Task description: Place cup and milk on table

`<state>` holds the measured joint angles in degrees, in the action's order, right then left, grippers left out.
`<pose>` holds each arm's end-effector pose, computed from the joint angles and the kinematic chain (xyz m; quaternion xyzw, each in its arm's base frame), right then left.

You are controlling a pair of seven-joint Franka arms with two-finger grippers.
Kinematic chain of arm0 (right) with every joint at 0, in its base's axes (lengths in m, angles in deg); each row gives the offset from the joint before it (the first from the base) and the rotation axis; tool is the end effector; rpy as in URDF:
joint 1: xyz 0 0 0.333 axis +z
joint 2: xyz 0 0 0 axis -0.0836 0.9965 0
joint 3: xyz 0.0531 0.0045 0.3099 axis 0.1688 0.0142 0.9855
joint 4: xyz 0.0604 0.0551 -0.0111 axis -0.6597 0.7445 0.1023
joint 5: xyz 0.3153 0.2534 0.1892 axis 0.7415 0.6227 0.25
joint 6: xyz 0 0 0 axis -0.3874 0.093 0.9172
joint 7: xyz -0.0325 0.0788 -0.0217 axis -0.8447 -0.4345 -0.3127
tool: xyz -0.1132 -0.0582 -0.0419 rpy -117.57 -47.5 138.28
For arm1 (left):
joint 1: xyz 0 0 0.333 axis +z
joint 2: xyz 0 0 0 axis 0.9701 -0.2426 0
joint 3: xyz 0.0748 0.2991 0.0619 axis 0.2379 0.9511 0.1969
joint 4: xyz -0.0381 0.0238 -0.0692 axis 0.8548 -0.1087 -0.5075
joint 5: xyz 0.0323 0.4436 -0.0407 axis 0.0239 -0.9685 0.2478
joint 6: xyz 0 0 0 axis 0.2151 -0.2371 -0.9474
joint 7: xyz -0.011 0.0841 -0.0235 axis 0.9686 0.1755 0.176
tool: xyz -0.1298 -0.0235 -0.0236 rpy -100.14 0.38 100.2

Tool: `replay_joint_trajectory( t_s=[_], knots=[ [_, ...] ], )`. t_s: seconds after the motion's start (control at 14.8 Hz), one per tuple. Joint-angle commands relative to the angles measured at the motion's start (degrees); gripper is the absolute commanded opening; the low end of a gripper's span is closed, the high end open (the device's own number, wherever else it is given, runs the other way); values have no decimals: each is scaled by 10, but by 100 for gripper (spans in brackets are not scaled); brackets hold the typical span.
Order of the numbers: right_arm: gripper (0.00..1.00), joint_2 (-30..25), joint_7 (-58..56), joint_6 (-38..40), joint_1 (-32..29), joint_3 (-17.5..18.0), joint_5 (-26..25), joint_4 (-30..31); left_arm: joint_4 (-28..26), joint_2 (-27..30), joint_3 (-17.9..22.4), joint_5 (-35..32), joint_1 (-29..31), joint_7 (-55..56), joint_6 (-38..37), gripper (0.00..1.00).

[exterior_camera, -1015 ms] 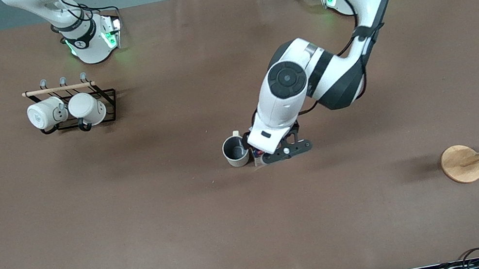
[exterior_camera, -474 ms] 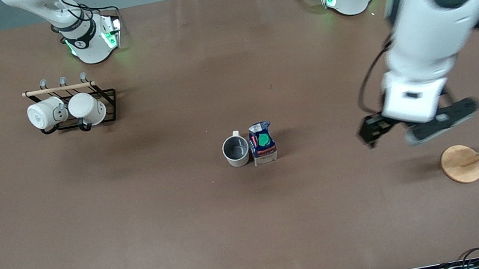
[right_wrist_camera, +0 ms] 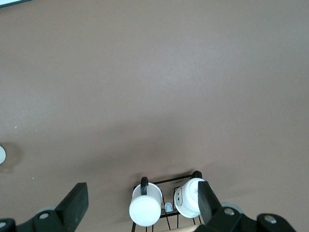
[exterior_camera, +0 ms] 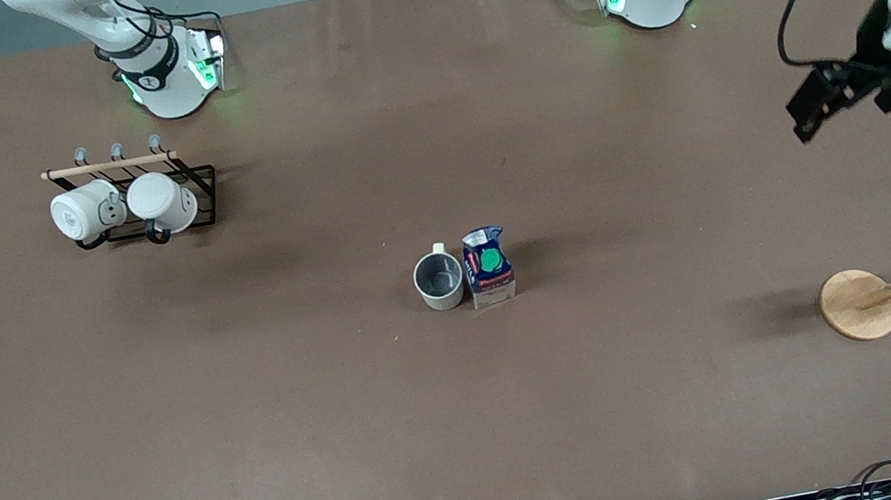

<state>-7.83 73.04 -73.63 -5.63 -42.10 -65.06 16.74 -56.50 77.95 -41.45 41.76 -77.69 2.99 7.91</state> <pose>0.6110 -0.0605 0.6215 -0.9937 0.1117 -0.0015 0.0003 0.6083 -0.1180 0.6253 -0.9968 -0.0557 -0.0512 0.0263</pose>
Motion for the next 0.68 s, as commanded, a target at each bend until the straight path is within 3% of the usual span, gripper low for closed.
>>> replay_joint_trajectory(
  t_s=[0.0,0.2,0.61],
  knots=[
    [100,-11,-6,4,4,-2,9,5,-88,79,29,25,0,-78,-21,100],
    [100,-11,-6,4,5,-8,10,5,-96,104,63,55,-6,-115,-42,100],
    [100,-11,-6,3,3,-8,10,5,-82,98,64,55,1,-148,-57,100]
  ],
)
